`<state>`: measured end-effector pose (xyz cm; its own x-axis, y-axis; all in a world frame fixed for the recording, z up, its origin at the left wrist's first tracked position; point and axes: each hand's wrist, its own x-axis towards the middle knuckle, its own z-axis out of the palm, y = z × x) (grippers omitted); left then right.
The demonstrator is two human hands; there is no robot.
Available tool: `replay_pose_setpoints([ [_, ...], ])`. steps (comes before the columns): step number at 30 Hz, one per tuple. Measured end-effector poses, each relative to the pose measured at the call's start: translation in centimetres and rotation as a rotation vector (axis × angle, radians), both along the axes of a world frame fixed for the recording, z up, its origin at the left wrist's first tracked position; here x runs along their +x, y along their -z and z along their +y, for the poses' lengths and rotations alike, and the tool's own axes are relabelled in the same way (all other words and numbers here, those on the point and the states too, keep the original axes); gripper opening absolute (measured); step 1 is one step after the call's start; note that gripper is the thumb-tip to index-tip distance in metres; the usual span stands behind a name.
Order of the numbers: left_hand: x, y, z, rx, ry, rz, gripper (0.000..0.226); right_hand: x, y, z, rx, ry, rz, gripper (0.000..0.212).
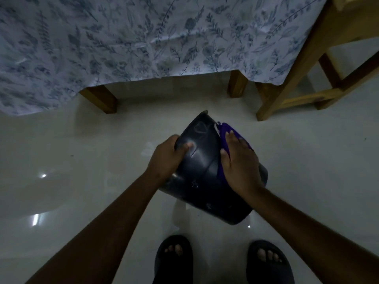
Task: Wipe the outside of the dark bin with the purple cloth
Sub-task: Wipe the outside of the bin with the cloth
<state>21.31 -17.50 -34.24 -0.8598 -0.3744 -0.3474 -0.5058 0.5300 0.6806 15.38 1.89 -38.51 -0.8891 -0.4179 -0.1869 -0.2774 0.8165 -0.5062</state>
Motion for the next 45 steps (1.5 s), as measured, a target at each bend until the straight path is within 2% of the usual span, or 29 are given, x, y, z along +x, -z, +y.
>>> replay_pose_setpoints([
  [4, -4.3, -0.3, 1.1, -0.050, 0.027, -0.018, 0.030, 6.0, -0.4, 1.0, 0.035, -0.141, 0.134, 0.058],
  [9, -5.9, -0.2, 1.3, -0.056, 0.035, -0.030, 0.028, -3.4, -0.1, -1.4, -0.026, -0.009, 0.010, 0.055],
  [11, -6.3, -0.1, 1.2, -0.052, 0.012, -0.037, 0.028, -4.4, 0.2, -0.7, -0.057, 0.043, -0.025, 0.053],
  [16, -7.4, 0.5, 1.3, -0.058, 0.007, -0.078, 0.032, 4.2, -0.4, 0.4, 0.117, -0.116, 0.154, 0.061],
  [18, -7.2, 0.4, 1.3, -0.053, 0.016, -0.071, 0.033, 3.6, -0.3, -0.9, 0.109, -0.166, 0.205, 0.060],
  [20, -6.8, 0.2, 1.2, -0.019, 0.026, -0.053, 0.031, 0.2, -0.4, -2.1, 0.078, -0.128, 0.151, 0.057],
  [23, -6.0, -0.3, 1.0, 0.023, 0.017, -0.036, 0.024, -3.5, -0.2, -1.5, -0.017, 0.060, 0.006, 0.055],
  [28, -5.6, 0.4, 0.7, 0.014, -0.033, -0.050, 0.028, 3.2, -0.4, -0.1, 0.082, -0.073, 0.107, 0.059],
  [31, -5.3, -1.1, 0.4, 0.161, -0.076, 0.002, 0.027, 1.2, -0.1, 0.2, 0.073, -0.088, 0.161, 0.056],
  [33, -3.3, -1.6, 0.2, 0.286, -0.049, 0.028, 0.030, -1.7, -0.1, 0.0, 0.033, -0.058, 0.118, 0.054],
  [36, -0.1, -0.5, 0.3, 0.111, 0.000, -0.002, 0.025, -3.2, 0.0, 0.0, -0.014, -0.025, 0.058, 0.054],
  [38, -0.9, 0.0, 0.4, 0.001, -0.022, 0.025, 0.025, -0.8, 0.1, 0.4, 0.047, -0.019, 0.091, 0.058],
  [42, -4.3, -0.3, 1.3, -0.003, -0.028, 0.051, 0.027, 4.6, 0.3, 0.7, 0.130, -0.133, 0.221, 0.066],
  [45, -3.2, 0.3, 1.8, -0.005, -0.026, 0.085, 0.028, 0.9, 0.0, -1.1, 0.093, -0.152, 0.218, 0.061],
])
